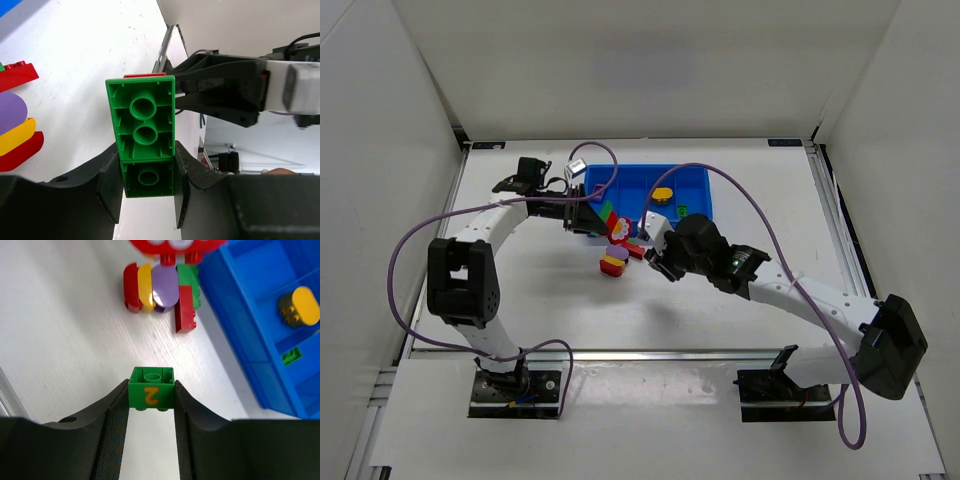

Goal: Sort the legos into containers by color

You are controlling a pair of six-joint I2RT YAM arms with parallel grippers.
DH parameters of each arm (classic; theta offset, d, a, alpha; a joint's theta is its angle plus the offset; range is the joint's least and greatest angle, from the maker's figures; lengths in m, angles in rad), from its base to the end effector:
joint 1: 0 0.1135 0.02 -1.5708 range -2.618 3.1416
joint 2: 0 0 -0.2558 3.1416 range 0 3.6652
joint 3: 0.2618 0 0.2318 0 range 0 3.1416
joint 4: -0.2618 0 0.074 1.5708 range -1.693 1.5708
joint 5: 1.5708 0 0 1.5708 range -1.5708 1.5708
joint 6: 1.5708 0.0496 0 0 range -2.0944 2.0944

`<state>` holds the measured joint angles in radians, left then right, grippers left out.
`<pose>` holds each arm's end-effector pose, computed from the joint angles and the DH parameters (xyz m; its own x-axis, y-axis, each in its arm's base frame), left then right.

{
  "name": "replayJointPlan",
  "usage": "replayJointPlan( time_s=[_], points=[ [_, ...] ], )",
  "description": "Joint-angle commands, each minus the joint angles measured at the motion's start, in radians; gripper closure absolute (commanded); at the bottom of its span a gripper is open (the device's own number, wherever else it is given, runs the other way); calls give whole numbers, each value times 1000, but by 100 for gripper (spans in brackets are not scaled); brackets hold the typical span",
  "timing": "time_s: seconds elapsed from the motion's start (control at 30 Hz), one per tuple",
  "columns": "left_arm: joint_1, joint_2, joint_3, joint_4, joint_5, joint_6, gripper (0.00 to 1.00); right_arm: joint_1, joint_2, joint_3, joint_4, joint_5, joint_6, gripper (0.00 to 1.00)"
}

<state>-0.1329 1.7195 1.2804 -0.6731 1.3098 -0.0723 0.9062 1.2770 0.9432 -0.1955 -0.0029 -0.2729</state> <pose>0.3153 -0.0905 0.2478 -0.9195 0.1041 -0.3790 0.3927 0.2071 -0.8960 0.1749 0.2235 0.2793 -0.0873 -0.5484 -0.8316 -0.8434 0.4849 -0.2312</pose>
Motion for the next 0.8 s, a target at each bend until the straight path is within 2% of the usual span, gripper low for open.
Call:
replayJointPlan(
  time_s=[0.0, 0.2, 0.37, 0.5, 0.77],
  points=[
    [4, -66, 39, 9, 43, 5, 85, -10, -33, -21, -21, 3, -14, 100],
    [81, -132, -15, 10, 8, 8, 85, -64, -5, 34, -3, 3, 9, 100],
    [119, -268, -65, 12, -145, 35, 84, -151, 85, 184, 4, 0, 87, 100],
    [121, -379, -133, 36, -338, 17, 85, -196, 166, 316, 1, -32, 152, 100],
    [121, -492, -197, 67, -509, -9, 85, -315, 318, 542, -39, -100, 210, 100]
  ],
)
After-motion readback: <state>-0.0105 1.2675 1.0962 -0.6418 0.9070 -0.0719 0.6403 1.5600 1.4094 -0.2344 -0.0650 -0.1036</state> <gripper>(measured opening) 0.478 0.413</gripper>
